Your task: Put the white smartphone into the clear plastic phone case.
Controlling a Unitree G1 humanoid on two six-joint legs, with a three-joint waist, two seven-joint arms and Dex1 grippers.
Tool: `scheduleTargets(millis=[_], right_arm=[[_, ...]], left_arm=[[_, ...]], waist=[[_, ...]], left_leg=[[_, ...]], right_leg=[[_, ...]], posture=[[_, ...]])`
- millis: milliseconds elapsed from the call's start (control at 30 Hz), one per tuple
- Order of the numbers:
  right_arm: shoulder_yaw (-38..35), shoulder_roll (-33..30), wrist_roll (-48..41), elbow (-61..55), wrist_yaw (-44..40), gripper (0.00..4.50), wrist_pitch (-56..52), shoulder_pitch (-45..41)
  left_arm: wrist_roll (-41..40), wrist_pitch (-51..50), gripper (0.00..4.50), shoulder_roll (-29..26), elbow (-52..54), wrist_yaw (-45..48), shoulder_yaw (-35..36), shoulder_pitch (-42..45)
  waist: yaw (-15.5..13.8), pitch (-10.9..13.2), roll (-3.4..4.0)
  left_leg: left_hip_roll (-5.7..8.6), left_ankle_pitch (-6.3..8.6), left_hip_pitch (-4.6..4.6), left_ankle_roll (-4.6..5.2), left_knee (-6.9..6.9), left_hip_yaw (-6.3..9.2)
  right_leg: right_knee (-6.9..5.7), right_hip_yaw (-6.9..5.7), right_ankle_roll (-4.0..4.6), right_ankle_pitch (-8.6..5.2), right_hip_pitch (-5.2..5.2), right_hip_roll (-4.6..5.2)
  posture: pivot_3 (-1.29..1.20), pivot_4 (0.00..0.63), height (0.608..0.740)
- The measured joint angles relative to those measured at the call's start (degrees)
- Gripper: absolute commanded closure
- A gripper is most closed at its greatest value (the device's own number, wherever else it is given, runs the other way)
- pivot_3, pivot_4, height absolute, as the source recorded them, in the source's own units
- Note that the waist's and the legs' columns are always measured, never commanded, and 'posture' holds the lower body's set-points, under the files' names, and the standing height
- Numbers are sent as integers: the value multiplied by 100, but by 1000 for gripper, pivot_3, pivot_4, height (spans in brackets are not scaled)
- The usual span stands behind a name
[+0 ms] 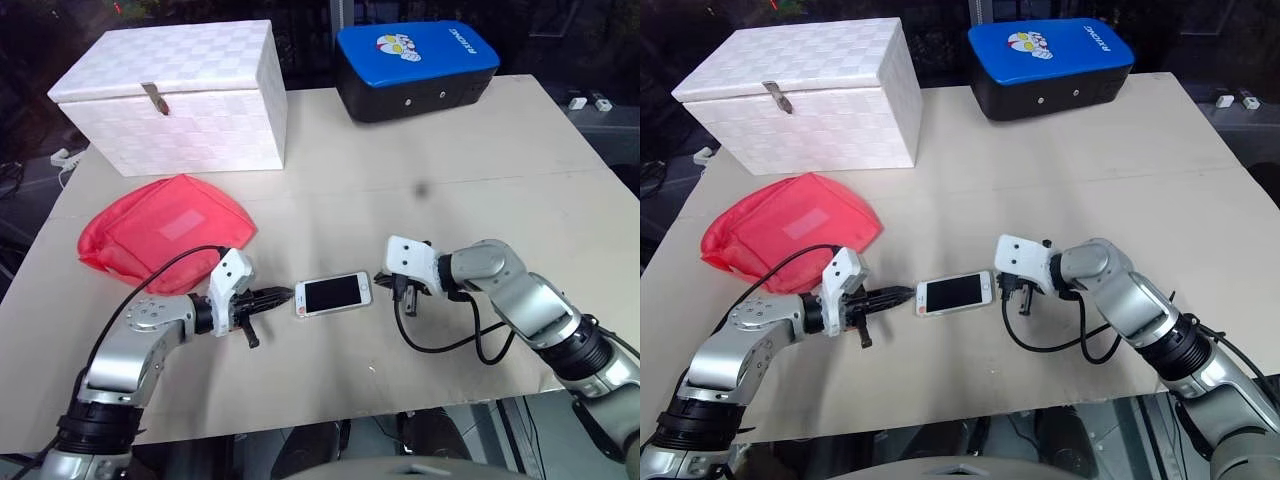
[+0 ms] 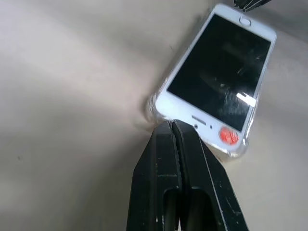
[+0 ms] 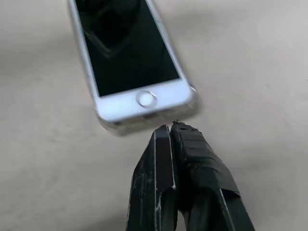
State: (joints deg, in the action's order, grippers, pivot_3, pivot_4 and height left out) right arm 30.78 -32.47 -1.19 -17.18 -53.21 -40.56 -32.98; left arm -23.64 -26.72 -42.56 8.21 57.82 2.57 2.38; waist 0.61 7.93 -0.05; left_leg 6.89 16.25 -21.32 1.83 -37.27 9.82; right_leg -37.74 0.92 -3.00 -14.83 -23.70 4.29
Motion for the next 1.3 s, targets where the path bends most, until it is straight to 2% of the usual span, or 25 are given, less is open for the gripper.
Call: scheduleTargets(millis=[200,533,1067,1300], right_arm=[[1,29,72,128,-5,4500,115,13],[25,76,154,260,-27,4500,264,15],[-1,514,184,866,-318,4500,521,-65],[-505,21,29,528,-284,4500,498,94]], left_arm=[[42,132,4477,-209,-64,164,2,-62],[224,110,4477,-94,-91,91,-190,187],[309,72,4477,-93,-91,88,-100,147],[-51,62,4477,-64,-308,106,353,76]], waist=[[15,0,0],[-43,0,0],[5,-2,1],[8,0,0]], left_leg=[[0,0,0,0,0,0],[1,0,0,0,-10,0],[-1,-4,17,-6,-11,0],[-1,-4,5,-6,-11,1]], right_leg=[[-2,0,0,0,-1,-1],[-10,-1,0,0,1,0],[-24,1,5,3,4,-3],[-19,0,6,4,0,-4]], posture=[[0,150,740],[0,150,740],[0,150,740],[0,150,740]])
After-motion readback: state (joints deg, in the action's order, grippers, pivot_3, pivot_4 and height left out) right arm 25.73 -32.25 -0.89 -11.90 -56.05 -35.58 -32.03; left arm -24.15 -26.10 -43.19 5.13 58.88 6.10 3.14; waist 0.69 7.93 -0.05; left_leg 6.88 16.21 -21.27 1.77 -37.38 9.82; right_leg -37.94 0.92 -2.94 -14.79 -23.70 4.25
